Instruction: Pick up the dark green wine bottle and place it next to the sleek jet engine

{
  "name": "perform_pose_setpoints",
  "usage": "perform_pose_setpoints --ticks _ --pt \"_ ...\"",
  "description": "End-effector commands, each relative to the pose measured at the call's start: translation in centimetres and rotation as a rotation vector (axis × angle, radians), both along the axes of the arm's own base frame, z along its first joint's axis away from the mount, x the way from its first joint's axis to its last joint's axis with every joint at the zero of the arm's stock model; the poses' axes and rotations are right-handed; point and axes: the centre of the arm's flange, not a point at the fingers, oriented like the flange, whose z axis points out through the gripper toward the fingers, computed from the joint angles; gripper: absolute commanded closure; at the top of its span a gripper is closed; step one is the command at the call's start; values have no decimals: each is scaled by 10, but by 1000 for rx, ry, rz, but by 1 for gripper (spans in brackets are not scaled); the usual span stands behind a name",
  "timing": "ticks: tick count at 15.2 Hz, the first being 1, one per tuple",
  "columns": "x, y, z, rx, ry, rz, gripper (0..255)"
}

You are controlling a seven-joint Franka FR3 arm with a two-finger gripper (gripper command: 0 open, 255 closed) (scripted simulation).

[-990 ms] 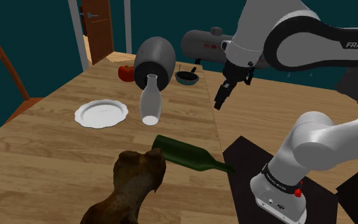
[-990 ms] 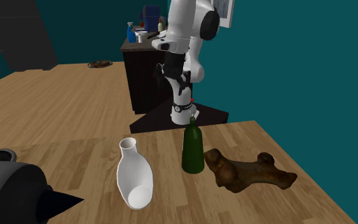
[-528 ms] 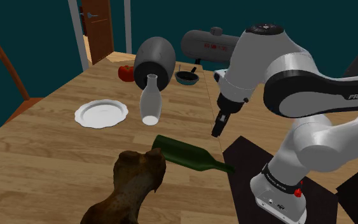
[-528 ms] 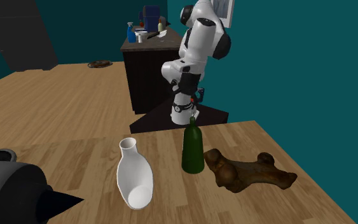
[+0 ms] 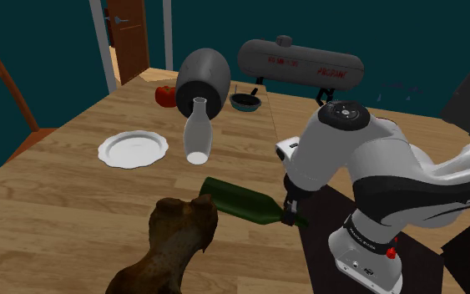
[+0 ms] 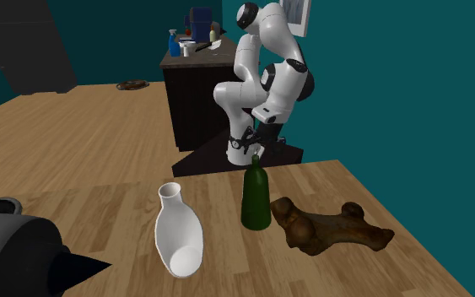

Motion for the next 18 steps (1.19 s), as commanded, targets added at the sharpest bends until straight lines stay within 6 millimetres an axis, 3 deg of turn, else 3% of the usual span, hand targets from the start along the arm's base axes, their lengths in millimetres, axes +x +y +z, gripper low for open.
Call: perform_pose_setpoints --ticks 1,9,16,17,18 --pt "-13 5 -18 -18 2 28 0" --pt "-7 -5 -56 -18 2 28 0" --pt "-7 -5 -56 -18 2 28 0" --pt "-7 -5 -56 -18 2 28 255" --pt "-7 -5 -56 -18 2 28 255"
